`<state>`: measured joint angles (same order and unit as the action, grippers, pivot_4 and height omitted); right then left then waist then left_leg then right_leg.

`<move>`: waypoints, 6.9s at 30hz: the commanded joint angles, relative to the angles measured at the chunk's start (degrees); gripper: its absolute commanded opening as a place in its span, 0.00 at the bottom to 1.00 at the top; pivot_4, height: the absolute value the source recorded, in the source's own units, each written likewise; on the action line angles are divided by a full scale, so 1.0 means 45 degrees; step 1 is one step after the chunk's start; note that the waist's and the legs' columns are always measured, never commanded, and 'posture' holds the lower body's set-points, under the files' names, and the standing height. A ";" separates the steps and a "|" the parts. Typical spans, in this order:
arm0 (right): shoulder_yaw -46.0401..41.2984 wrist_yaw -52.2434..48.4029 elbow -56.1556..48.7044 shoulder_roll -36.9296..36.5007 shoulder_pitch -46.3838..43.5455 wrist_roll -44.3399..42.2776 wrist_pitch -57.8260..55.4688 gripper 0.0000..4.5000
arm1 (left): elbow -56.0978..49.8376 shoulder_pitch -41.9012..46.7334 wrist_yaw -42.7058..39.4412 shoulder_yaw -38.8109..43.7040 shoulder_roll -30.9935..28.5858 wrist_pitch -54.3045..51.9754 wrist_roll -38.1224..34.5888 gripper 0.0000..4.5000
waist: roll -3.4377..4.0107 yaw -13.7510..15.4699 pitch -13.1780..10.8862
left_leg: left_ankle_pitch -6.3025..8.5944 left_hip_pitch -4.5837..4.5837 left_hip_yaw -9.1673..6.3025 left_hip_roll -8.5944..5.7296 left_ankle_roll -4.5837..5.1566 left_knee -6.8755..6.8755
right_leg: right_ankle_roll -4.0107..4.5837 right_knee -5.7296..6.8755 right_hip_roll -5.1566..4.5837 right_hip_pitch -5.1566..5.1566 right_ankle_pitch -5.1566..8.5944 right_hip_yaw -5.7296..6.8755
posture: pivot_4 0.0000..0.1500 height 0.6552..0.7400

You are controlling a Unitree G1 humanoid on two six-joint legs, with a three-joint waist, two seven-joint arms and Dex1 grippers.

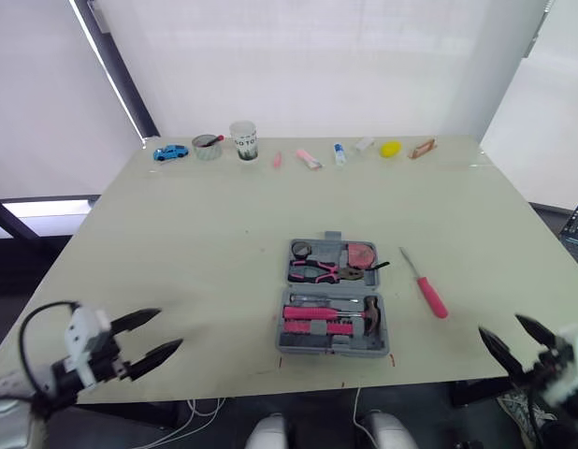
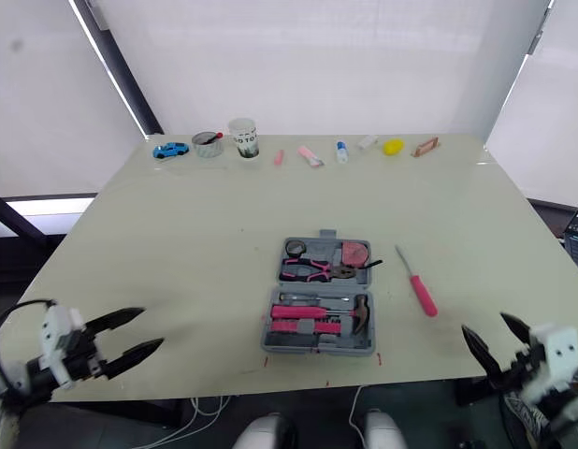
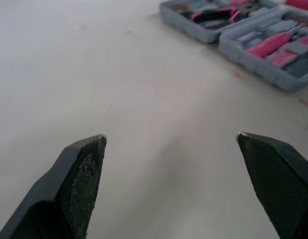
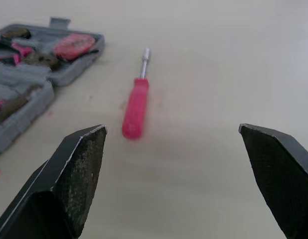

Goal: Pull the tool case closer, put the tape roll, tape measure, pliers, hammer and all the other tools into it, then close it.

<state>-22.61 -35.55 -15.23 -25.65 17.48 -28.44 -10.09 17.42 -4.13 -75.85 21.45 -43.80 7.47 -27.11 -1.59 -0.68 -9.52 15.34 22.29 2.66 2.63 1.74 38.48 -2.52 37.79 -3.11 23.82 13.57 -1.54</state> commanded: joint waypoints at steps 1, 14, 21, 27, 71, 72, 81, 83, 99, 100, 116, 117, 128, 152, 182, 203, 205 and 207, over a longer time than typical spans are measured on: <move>0.0421 0.0858 -0.0610 -0.0440 -0.1040 0.0220 -0.1149 0.99 | -0.1287 0.0442 -0.0270 -0.0591 -0.0293 -0.0643 -0.0186 1.00 | 0.0001 -0.0002 0.0001 | 0.0000 0.0005 0.0000 -0.0003 0.0001 -0.0002 | 0.0004 -0.0002 0.0005 0.0002 -0.0002 0.0001 | 1.00 1.00; 0.3702 0.1657 0.2975 -0.0696 -0.5997 0.2315 -0.3914 0.99 | -0.5216 0.3387 -0.0601 -0.3113 -0.0512 -0.4124 -0.1086 1.00 | 0.0001 -0.0026 -0.0006 | -0.0001 0.0090 -0.0009 -0.0072 0.0005 -0.0002 | -0.0048 -0.0022 0.0060 0.0033 -0.0028 0.0039 | 1.00 1.00; 0.4435 0.1980 0.5047 -0.0063 -0.7317 0.2989 -0.4544 0.99 | -0.6559 0.4164 -0.0951 -0.3475 -0.0674 -0.5548 -0.2065 1.00 | 0.0006 -0.0066 -0.0010 | -0.0002 0.0096 -0.0012 -0.0072 0.0005 -0.0001 | -0.0052 -0.0023 0.0067 0.0036 -0.0030 0.0036 | 1.00 1.00; 0.4294 0.2331 0.5108 0.0452 -0.7534 0.3031 -0.4978 0.70 | -0.7139 0.4535 -0.0967 -0.3459 -0.0690 -0.6071 -0.2428 1.00 | 0.0006 -0.0065 -0.0010 | -0.0002 0.0095 -0.0019 -0.0071 0.0006 0.0000 | -0.0054 -0.0018 0.0072 0.0036 -0.0031 0.0038 | 1.00 1.00; 0.2168 -0.0128 -0.3882 -0.2232 -0.2811 -0.0133 -0.8520 0.99 | -0.6103 0.4589 -0.2022 -0.3672 -0.0715 -0.4897 -0.1787 1.00 | 0.0022 -0.0023 -0.0022 | -0.0005 0.0100 -0.0046 -0.0070 0.0004 0.0009 | -0.0032 -0.0028 0.0079 0.0026 -0.0014 0.0054 | 1.00 1.00; 0.2366 -0.1014 -0.3292 -0.2844 -0.2976 0.0091 -0.7630 0.99 | -0.6077 0.4649 -0.2035 -0.3676 -0.0691 -0.4940 -0.1843 1.00 | 0.0020 -0.0027 -0.0023 | -0.0005 0.0100 -0.0045 -0.0071 0.0004 0.0011 | -0.0034 -0.0033 0.0078 0.0023 -0.0014 0.0053 | 1.00 1.00; 0.6912 -0.8777 0.3828 -0.6423 -0.7655 0.4008 0.1626 0.99 | -0.5774 0.4965 -0.2366 -0.3942 -0.0614 -0.4537 -0.1654 1.00 | 0.0011 -0.0088 -0.0033 | -0.0005 0.0090 -0.0035 -0.0072 0.0005 0.0014 | -0.0057 -0.0037 0.0085 0.0021 -0.0026 0.0046 | 1.00 1.00; 0.7926 -1.0186 0.5414 -0.6204 -0.9235 0.4721 0.3598 0.99 | -0.6069 0.4859 -0.2253 -0.3954 -0.0577 -0.4587 -0.1713 1.00 | 0.0017 -0.0082 -0.0040 | -0.0005 0.0094 -0.0039 -0.0069 0.0006 0.0012 | -0.0056 -0.0036 0.0088 0.0023 -0.0028 0.0049 | 1.00 1.00; 1.3230 -1.1816 1.4924 -0.2770 -1.6132 1.0257 1.5946 0.99 | -0.7488 0.4122 -0.1455 -0.3570 -0.0849 -0.5126 -0.2083 1.00 | 0.0047 -0.0056 -0.0078 | -0.0009 0.0103 -0.0027 -0.0065 -0.0002 0.0017 | -0.0051 -0.0026 0.0079 0.0033 -0.0029 0.0049 | 1.00 1.00; 1.3335 -1.1662 1.5136 -0.2687 -1.6217 1.0418 1.6193 0.99 | -0.7544 0.4059 -0.1417 -0.3539 -0.0860 -0.5152 -0.2093 1.00 | 0.0050 -0.0049 -0.0080 | -0.0010 0.0103 -0.0028 -0.0064 -0.0004 0.0017 | -0.0051 -0.0027 0.0078 0.0033 -0.0029 0.0049 | 1.00 1.00; 1.4442 -0.8561 1.6954 -0.2089 -1.6829 1.3193 1.7748 0.36 | -0.7854 0.3985 -0.0809 -0.3499 -0.0693 -0.5343 -0.2454 1.00 | 0.0023 -0.0153 -0.0073 | -0.0045 -0.0048 -0.0011 -0.0061 -0.0060 0.0042 | 0.0025 0.0024 0.0078 -0.0083 -0.0020 0.0033 | 1.00 1.00; 1.4440 -0.8561 1.6956 -0.2105 -1.6813 1.3194 1.7766 0.27 | -0.7830 0.4027 -0.0795 -0.3523 -0.0686 -0.5336 -0.2452 1.00 | 0.0021 -0.0191 -0.0071 | -0.0046 -0.0070 -0.0008 -0.0060 -0.0061 0.0042 | 0.0027 0.0029 0.0079 -0.0096 -0.0020 0.0029 | 1.00 1.00; 1.3498 -1.1297 1.5006 -0.3710 -1.6032 1.0102 1.5208 0.11 | -0.7799 0.4350 -0.0745 -0.3887 -0.0410 -0.5323 -0.2404 1.00 | 0.0046 -0.0308 -0.0090 | -0.0050 -0.0055 -0.0006 -0.0056 -0.0065 0.0025 | 0.0001 0.0031 0.0081 -0.0079 -0.0044 0.0005 | 1.00 1.00; 0.4764 -0.1921 -0.0510 -0.2511 -0.8952 0.3524 -1.5942 0.11 | -0.6768 0.5369 -0.1597 -0.4378 -0.0248 -0.5214 -0.2305 1.00 | 0.0058 -0.0021 -0.0098 | -0.0050 0.0092 -0.0066 -0.0061 -0.0066 0.0064 | -0.0017 0.0019 0.0091 0.0014 -0.0052 0.0062 | 1.00 1.00; 0.3924 0.3516 -0.0548 0.2328 -0.5284 0.4544 -0.8269 0.98 | -0.6057 0.5364 -0.1859 -0.4119 -0.0013 -0.4733 -0.2005 1.00 | 0.0030 -0.0106 -0.0081 | -0.0049 0.0130 -0.0100 -0.0069 -0.0062 -0.0008 | -0.0040 -0.0021 0.0105 0.0047 -0.0054 0.0068 | 1.00 1.00; 0.4025 0.4021 0.0617 0.2533 -0.4258 0.4728 -0.5075 0.10 | -0.5658 0.5427 -0.2119 -0.4056 -0.0082 -0.4414 -0.1919 1.00 | 0.0031 -0.0066 -0.0082 | -0.0050 0.0124 -0.0091 -0.0069 -0.0063 0.0000 | -0.0036 -0.0017 0.0103 0.0044 -0.0054 0.0060 | 1.00 1.00; 0.3975 0.3586 0.0340 0.2063 -0.4052 0.4559 -0.5009 0.10 | -0.5704 0.5367 -0.2122 -0.4005 -0.0104 -0.4426 -0.1966 1.00 | 0.0031 -0.0025 -0.0082 | -0.0050 0.0128 -0.0090 -0.0069 -0.0063 -0.0002 | -0.0036 -0.0021 0.0102 0.0044 -0.0054 0.0061 | 1.00 1.00; 0.3961 0.2764 -0.0245 0.1387 -0.3895 0.4141 -0.5163 0.10 | -0.5655 0.5315 -0.2013 -0.3877 -0.0049 -0.4379 -0.2016 1.00 | 0.0035 -0.0017 -0.0084 | -0.0049 0.0133 -0.0092 -0.0070 -0.0063 -0.0003 | -0.0036 -0.0025 0.0102 0.0044 -0.0053 0.0065 | 1.00 1.00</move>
<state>-3.56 -20.85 -12.00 -18.14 -0.10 -8.30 -33.68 -7.28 19.80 -84.81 1.95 -43.58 -13.24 -35.49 -1.43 -0.76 -9.90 15.12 22.90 2.26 2.31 1.46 38.46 -2.68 37.66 -2.65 24.03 13.33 -1.26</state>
